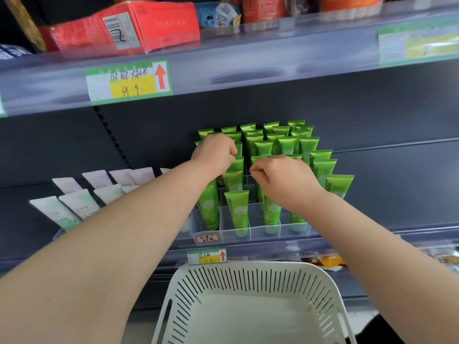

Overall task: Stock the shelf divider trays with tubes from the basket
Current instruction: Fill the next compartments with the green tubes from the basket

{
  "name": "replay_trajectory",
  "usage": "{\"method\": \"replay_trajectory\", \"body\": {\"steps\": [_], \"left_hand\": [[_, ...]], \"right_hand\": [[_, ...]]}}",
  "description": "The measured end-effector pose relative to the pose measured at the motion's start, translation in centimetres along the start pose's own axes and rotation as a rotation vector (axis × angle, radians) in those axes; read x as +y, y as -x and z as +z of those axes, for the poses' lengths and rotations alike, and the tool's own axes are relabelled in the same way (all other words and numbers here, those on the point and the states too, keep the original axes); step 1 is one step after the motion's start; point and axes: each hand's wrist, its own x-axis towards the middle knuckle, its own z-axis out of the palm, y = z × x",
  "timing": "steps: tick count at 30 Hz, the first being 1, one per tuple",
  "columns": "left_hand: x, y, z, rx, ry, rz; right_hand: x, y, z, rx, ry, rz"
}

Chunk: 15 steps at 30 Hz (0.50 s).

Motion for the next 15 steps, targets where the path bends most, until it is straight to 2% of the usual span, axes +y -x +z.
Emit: {"method": "replay_trajectory", "body": {"steps": [7,11,15], "left_hand": [[-4.7,1.4,-3.4,0.041,0.058,-0.001],[-6.7,2.7,-4.2,0.039,0.075,-0.018],[-7.3,3.8,-4.2,0.018,0.068,0.017]], "right_hand": [[-4.2,-1.2,0.3,-0.012,-0.071,-0.099],[-6.9,-1.9,1.5,-0.1,-0.044,-0.158],[-8.5,-2.5,2.7,-0.224,0.04,-0.14]]}}
